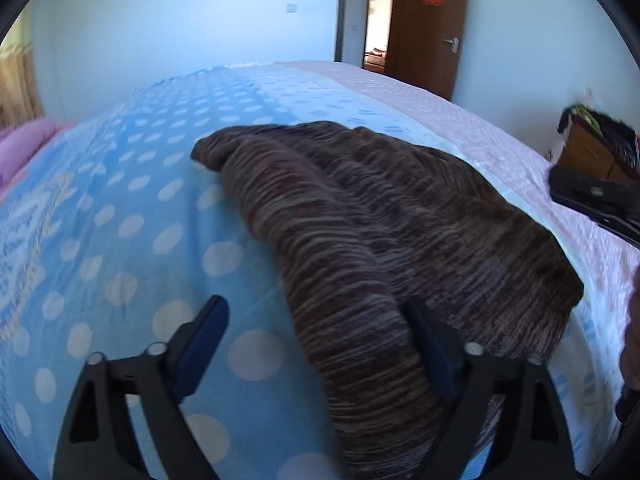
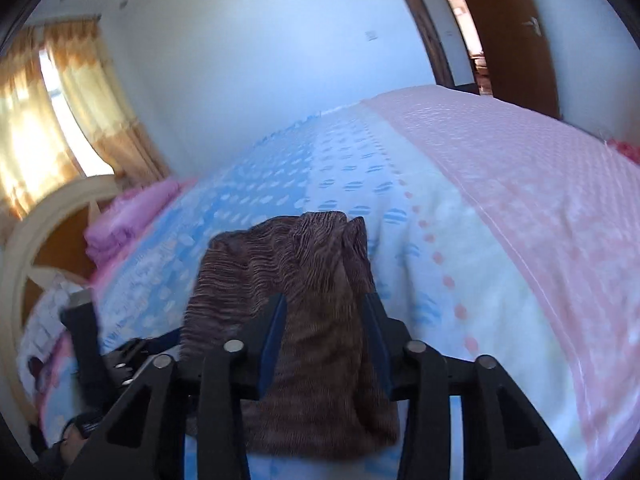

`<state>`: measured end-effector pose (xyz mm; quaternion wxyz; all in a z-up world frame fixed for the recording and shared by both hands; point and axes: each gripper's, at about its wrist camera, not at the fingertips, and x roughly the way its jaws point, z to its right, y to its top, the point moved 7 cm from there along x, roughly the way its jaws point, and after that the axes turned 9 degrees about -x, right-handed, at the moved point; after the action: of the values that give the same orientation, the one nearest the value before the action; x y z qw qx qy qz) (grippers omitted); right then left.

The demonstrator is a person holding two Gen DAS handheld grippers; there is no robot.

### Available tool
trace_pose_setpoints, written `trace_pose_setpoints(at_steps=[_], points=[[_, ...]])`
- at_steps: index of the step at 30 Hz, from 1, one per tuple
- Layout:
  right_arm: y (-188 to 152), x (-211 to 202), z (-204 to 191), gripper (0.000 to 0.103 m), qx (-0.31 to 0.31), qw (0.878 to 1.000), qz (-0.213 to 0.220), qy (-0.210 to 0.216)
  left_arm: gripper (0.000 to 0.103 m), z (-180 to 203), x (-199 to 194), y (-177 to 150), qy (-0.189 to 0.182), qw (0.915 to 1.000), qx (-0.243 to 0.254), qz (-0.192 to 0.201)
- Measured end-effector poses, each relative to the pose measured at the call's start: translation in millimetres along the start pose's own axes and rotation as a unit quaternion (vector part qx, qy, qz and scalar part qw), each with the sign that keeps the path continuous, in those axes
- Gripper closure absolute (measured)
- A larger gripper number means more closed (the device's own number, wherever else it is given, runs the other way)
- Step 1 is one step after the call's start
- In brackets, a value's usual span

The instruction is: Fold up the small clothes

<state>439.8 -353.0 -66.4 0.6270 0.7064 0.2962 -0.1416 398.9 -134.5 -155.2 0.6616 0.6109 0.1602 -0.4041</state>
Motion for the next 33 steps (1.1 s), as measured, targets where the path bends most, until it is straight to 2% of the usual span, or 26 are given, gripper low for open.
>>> trace_pose_setpoints(at_steps=[1,4,5,8,9,11,15,16,17,18,19,21,24,26,28,30,31,33], points=[[5,9,-3,0.075,-0.005,1.000,-0.009,-0.004,0.004,-5,3,-1,-0.009,0.9998,-0.016,-0.008],[10,53,-8,0.077,-0.022,0.998,-0.058,0.009,0.004,-15,8,-2,-0.049,0.9962,-0.065,-0.030],[8,70,-4,0.077,-0.025,0.997,-0.079,-0.008,0.004,-18,7,0,-0.056,0.9953,-0.074,-0.028],[-8,90,10,0.077,-0.041,0.990,-0.117,-0.064,0.004,-25,-5,16,-0.065,0.9923,-0.105,0.009],[-12,91,14,0.077,-0.034,0.990,-0.123,-0.062,0.004,-28,-8,25,-0.069,0.9905,-0.116,0.024],[-18,88,16,0.077,-0.035,0.991,-0.108,-0.070,0.004,-30,-4,44,-0.071,0.9889,-0.126,0.033],[-20,82,11,0.077,-0.059,0.989,-0.089,-0.099,0.004,-37,35,73,-0.070,0.9873,-0.142,0.011],[-20,81,13,0.075,-0.050,0.990,-0.088,-0.094,0.005,-43,44,77,-0.060,0.9872,-0.148,0.004],[-19,83,17,0.071,-0.039,0.991,-0.088,-0.089,0.005,-52,51,79,-0.025,0.9889,-0.146,0.002],[-21,82,25,0.065,-0.017,0.993,-0.087,-0.081,0.001,-65,60,81,0.024,0.9893,-0.144,-0.001],[-22,82,28,0.065,-0.003,0.994,-0.086,-0.072,0.000,-74,64,79,0.030,0.9872,-0.156,-0.001],[-24,82,34,0.065,0.019,0.995,-0.082,-0.053,0.000,-91,69,75,0.013,0.9786,-0.205,-0.004],[-24,82,32,0.064,0.004,0.995,-0.078,-0.064,0.000,-95,64,71,0.004,0.9761,-0.217,0.004],[-25,82,34,0.063,0.014,0.995,-0.077,-0.054,0.001,-96,56,67,-0.003,0.9736,-0.228,0.004],[-25,83,37,0.063,0.028,0.996,-0.072,-0.041,0.001,-92,36,56,-0.035,0.9656,-0.258,0.005],[-26,83,39,0.063,0.039,0.996,-0.069,-0.031,0.001,-82,16,47,-0.067,0.9611,-0.268,0.016],[-25,83,38,0.063,0.038,0.997,-0.067,-0.028,0.000,-75,7,44,-0.074,0.9620,-0.262,0.023],[-25,84,37,0.063,0.039,0.997,-0.065,-0.028,0.000,-56,-2,32,-0.074,0.9722,-0.222,0.018]])
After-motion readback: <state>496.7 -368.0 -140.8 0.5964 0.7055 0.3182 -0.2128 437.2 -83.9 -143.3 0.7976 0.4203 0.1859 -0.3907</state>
